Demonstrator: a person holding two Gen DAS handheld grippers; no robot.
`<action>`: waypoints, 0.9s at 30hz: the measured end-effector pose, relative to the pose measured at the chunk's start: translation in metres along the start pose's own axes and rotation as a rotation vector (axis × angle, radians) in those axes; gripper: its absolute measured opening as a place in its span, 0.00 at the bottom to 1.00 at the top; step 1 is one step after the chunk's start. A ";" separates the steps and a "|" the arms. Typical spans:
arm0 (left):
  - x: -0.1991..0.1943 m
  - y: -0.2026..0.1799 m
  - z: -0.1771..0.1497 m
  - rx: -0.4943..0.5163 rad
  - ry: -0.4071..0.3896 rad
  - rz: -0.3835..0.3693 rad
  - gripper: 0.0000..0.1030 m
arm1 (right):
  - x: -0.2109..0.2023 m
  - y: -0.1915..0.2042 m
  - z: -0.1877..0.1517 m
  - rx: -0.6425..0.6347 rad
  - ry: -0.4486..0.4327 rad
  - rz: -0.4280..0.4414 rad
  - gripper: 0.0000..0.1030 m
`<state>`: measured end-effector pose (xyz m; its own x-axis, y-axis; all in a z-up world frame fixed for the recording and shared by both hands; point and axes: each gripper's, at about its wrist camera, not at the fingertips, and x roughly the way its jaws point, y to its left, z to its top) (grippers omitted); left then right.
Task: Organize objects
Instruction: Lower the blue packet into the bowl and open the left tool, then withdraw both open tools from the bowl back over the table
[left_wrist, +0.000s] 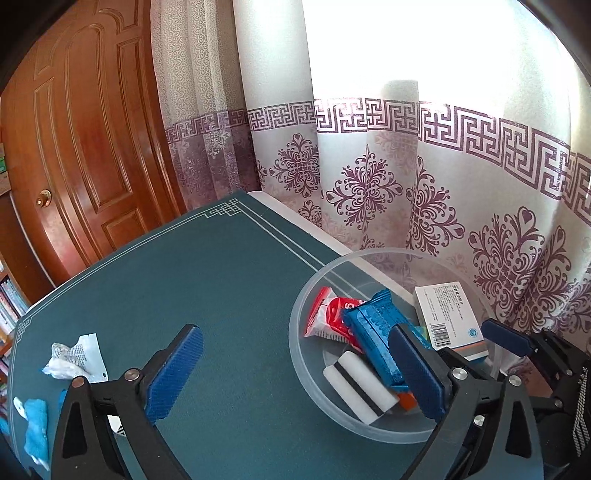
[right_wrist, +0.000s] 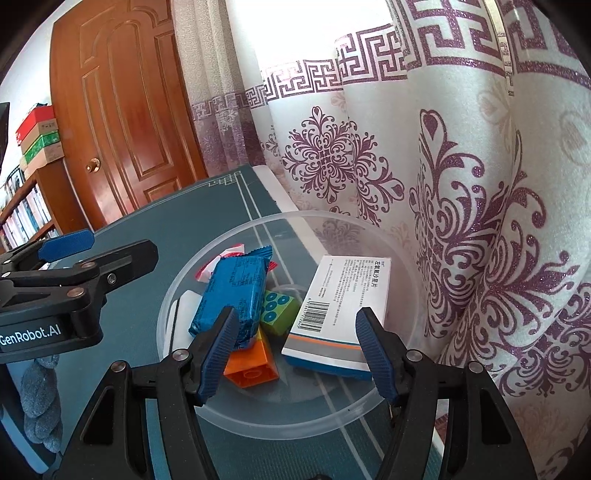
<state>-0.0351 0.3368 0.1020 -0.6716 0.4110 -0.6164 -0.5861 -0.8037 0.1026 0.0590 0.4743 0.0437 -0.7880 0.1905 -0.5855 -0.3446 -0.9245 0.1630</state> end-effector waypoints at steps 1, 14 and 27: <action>-0.001 0.003 -0.001 -0.008 0.003 0.003 0.99 | -0.001 0.002 0.000 -0.001 0.000 0.001 0.65; -0.014 0.041 -0.024 -0.098 0.051 0.057 0.99 | -0.006 0.026 0.000 -0.029 0.001 0.027 0.69; -0.028 0.080 -0.052 -0.182 0.091 0.092 0.99 | -0.006 0.064 -0.006 -0.064 0.019 0.071 0.70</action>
<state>-0.0398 0.2390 0.0870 -0.6701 0.2984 -0.6796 -0.4268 -0.9040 0.0240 0.0449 0.4123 0.0529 -0.7994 0.1182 -0.5891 -0.2544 -0.9548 0.1536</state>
